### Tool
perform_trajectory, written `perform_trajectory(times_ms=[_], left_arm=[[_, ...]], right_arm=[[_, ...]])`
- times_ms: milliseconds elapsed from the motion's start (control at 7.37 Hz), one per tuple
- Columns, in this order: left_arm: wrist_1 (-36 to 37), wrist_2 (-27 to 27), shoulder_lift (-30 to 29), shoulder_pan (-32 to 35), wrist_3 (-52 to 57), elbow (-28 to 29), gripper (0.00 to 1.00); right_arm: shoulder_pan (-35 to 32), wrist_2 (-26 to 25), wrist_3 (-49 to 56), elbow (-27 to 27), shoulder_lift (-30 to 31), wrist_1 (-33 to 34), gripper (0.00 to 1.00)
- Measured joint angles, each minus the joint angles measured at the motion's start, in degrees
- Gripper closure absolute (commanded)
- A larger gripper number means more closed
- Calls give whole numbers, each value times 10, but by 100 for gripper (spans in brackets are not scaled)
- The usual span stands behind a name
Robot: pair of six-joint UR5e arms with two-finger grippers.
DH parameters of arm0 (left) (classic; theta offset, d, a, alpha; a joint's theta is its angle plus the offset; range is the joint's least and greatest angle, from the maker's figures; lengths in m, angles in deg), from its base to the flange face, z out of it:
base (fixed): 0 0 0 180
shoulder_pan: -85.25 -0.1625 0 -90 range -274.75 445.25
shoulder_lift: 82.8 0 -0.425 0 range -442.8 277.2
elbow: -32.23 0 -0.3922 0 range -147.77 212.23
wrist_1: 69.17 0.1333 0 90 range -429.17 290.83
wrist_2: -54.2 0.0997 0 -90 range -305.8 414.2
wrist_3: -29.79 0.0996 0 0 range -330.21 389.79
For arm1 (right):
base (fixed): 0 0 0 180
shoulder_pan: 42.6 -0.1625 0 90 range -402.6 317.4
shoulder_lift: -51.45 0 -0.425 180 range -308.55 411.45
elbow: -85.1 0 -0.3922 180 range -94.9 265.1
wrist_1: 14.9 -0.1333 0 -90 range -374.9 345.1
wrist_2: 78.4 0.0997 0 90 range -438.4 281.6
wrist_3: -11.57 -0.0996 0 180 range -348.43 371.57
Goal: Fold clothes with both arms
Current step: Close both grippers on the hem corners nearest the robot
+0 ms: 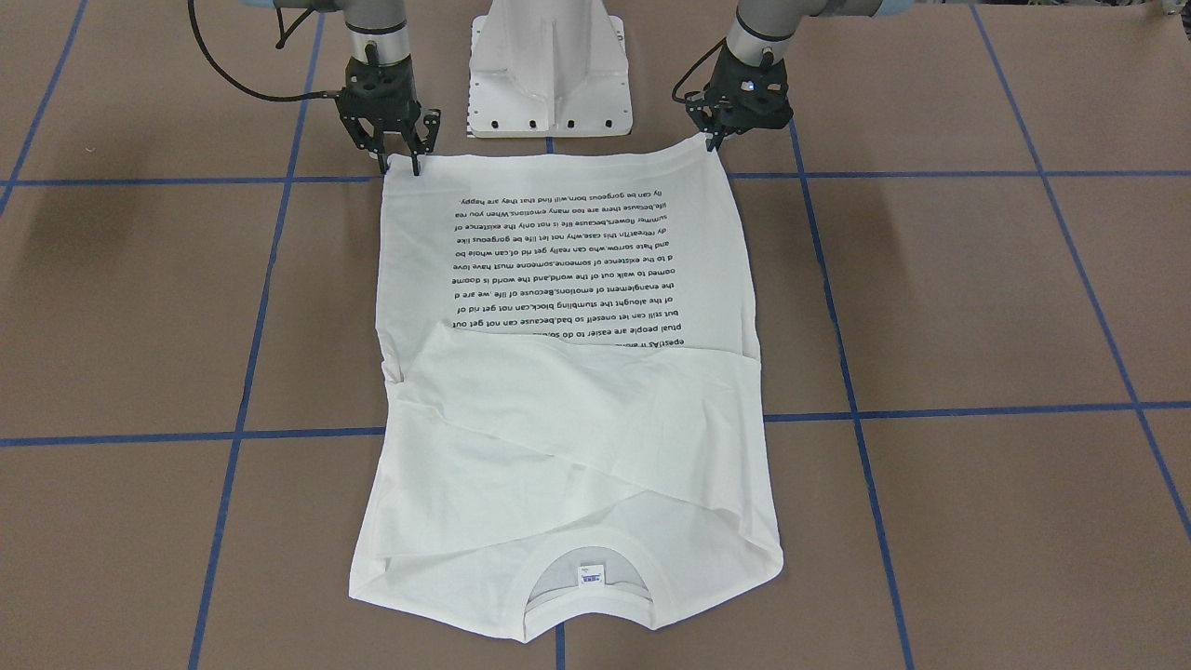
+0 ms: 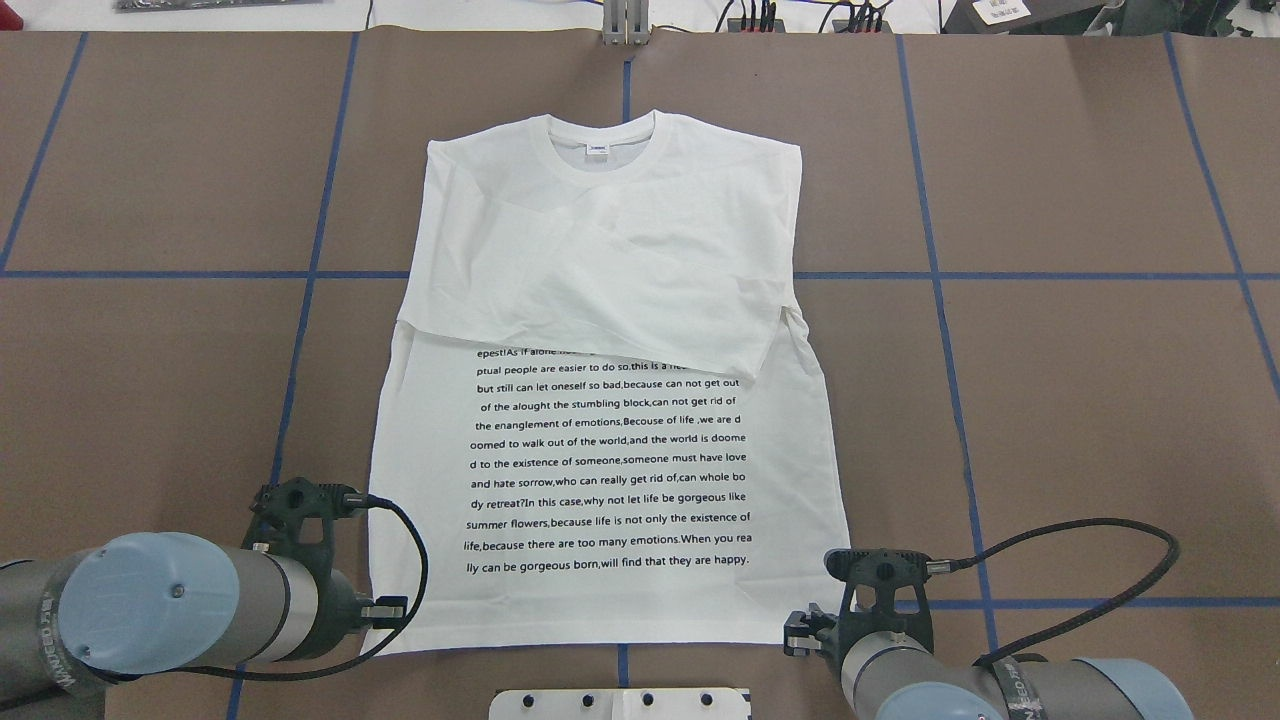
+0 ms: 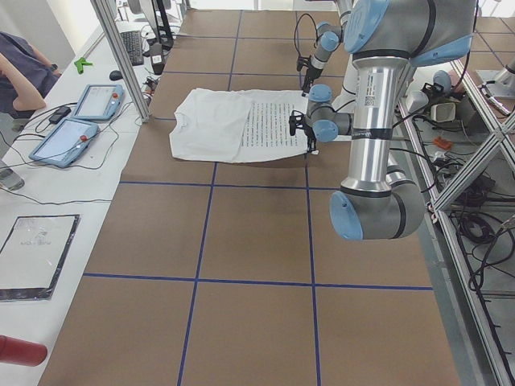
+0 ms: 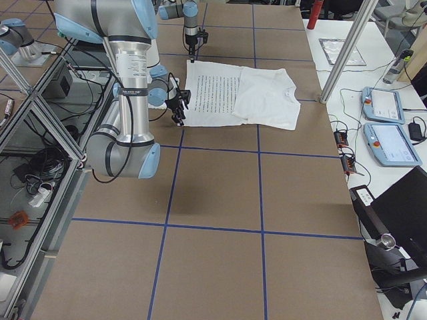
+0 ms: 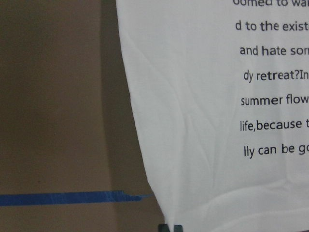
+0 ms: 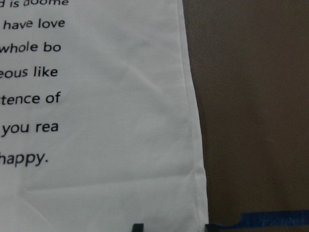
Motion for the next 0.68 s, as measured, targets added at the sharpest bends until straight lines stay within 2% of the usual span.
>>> perform_trajectory(times_ms=[407,679], left_arm=[[0,0,0,0,0,-3,100],[3,-3,2,2,2,-17,100]], right_arm=[[-3,2,1,12,-5,1,100],[-28,31,2,67,-4,37,100]])
